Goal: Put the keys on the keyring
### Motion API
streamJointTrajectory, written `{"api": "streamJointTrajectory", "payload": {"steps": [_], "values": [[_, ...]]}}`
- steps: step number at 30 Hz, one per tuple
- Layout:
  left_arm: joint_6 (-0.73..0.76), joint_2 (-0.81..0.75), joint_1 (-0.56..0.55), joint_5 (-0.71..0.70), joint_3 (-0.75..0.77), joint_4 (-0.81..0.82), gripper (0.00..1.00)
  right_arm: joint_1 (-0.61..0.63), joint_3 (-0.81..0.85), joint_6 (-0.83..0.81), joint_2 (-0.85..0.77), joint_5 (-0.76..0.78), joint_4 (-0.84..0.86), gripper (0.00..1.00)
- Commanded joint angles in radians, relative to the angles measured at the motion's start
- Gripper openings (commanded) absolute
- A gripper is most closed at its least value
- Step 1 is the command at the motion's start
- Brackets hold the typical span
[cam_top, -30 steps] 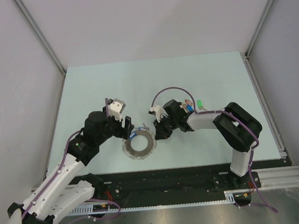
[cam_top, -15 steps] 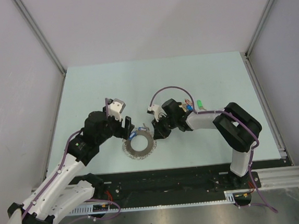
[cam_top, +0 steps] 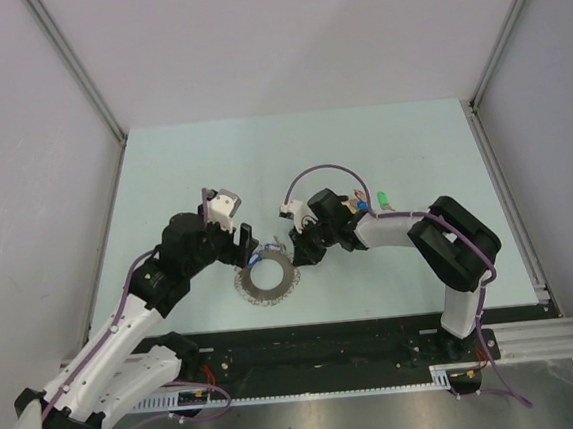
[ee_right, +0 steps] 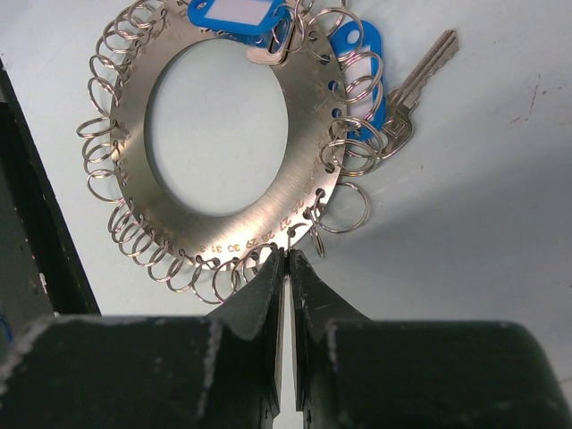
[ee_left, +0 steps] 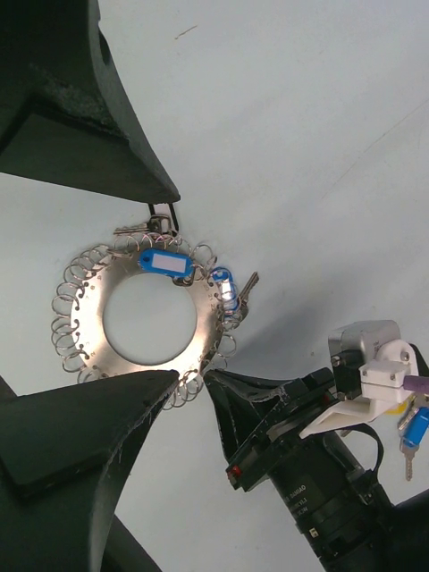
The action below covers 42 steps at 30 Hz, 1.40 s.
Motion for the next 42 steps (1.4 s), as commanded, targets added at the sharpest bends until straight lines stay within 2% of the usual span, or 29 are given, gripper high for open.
{"api": "streamJointTrajectory", "payload": {"steps": [1, 5, 7, 11, 23, 27, 32, 36, 42], "values": [[-0.003, -0.016, 0.013, 0.023, -0.009, 0.029, 0.79, 0.010, 0.036, -0.022, 0.012, 0.009, -0.013, 0.08], [-0.003, -0.019, 0.013, 0.029, -0.010, 0.031, 0.79, 0.016, 0.039, -0.033, 0.012, 0.023, -0.024, 0.06], [-0.006, -0.024, 0.013, 0.032, -0.012, 0.034, 0.79, 0.016, 0.039, -0.039, 0.005, 0.031, -0.030, 0.00], [-0.006, -0.045, 0.015, 0.053, -0.019, 0.055, 0.79, 0.021, 0.040, -0.070, -0.038, 0.069, -0.043, 0.00], [0.015, -0.162, 0.027, 0.176, -0.061, 0.202, 0.82, 0.081, 0.040, -0.277, -0.377, 0.278, -0.122, 0.00], [0.067, -0.149, 0.027, 0.254, -0.035, 0.230, 0.83, 0.101, 0.039, -0.320, -0.491, 0.302, -0.125, 0.00], [0.171, -0.087, 0.029, 0.414, 0.053, 0.241, 0.86, 0.104, 0.039, -0.355, -0.650, 0.219, -0.162, 0.00], [0.244, -0.033, 0.029, 0.549, 0.097, 0.270, 0.87, 0.105, 0.040, -0.389, -0.721, 0.201, -0.205, 0.00], [0.308, 0.070, 0.026, 0.740, 0.145, 0.302, 0.83, 0.101, 0.040, -0.418, -0.776, 0.161, -0.263, 0.00]]}}
